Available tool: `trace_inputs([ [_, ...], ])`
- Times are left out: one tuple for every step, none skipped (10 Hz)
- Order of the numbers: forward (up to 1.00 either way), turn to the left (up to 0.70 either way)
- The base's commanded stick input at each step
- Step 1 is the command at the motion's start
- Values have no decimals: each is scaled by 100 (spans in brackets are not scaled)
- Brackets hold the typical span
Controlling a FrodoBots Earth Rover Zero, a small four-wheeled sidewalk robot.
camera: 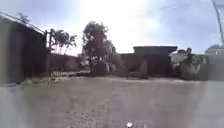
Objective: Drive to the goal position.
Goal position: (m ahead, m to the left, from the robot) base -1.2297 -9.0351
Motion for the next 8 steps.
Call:
trace_inputs([
  [0, -45],
  [0, -45],
  [0, -45],
  [0, -45],
  [0, -45],
  [0, -45],
  [0, -45],
  [0, -45],
])
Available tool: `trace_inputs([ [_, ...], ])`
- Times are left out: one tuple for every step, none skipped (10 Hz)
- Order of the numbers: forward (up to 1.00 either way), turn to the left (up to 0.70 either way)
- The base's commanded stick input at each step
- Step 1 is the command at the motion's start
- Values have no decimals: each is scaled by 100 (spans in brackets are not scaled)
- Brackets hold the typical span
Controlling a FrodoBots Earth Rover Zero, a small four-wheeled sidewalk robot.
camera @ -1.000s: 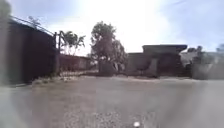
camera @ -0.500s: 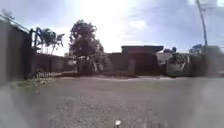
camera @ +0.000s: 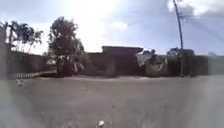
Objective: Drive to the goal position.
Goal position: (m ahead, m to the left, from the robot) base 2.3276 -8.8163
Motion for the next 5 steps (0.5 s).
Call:
trace_inputs([
  [0, -45],
  [0, -45],
  [0, -45],
  [0, -45],
  [0, -45],
])
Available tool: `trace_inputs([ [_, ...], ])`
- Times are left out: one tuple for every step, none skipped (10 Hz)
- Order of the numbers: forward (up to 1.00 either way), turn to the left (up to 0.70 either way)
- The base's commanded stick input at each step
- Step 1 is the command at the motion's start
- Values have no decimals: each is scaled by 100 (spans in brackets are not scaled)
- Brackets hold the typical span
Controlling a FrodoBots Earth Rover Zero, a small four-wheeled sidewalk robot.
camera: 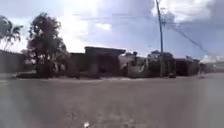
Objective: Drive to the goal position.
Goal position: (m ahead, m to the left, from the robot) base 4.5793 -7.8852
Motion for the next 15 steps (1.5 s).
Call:
trace_inputs([
  [0, -45],
  [0, -45],
  [0, -45],
  [0, -45],
  [0, -45],
  [0, -45],
  [0, -45],
  [0, -45],
  [0, -45],
  [0, -45],
  [0, -22],
  [0, 0],
  [0, 0],
  [0, 0],
  [0, 0],
])
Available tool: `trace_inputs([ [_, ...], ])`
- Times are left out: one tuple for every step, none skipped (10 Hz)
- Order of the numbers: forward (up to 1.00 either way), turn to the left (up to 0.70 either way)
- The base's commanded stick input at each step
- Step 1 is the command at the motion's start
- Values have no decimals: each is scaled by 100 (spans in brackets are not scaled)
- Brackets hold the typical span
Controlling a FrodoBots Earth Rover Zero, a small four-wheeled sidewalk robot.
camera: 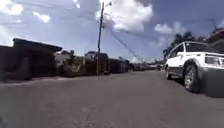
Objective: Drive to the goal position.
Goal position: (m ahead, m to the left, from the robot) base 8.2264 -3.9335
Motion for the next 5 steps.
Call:
trace_inputs([
  [0, 0],
  [0, 0],
  [0, 0],
  [0, 0],
  [0, 0],
])
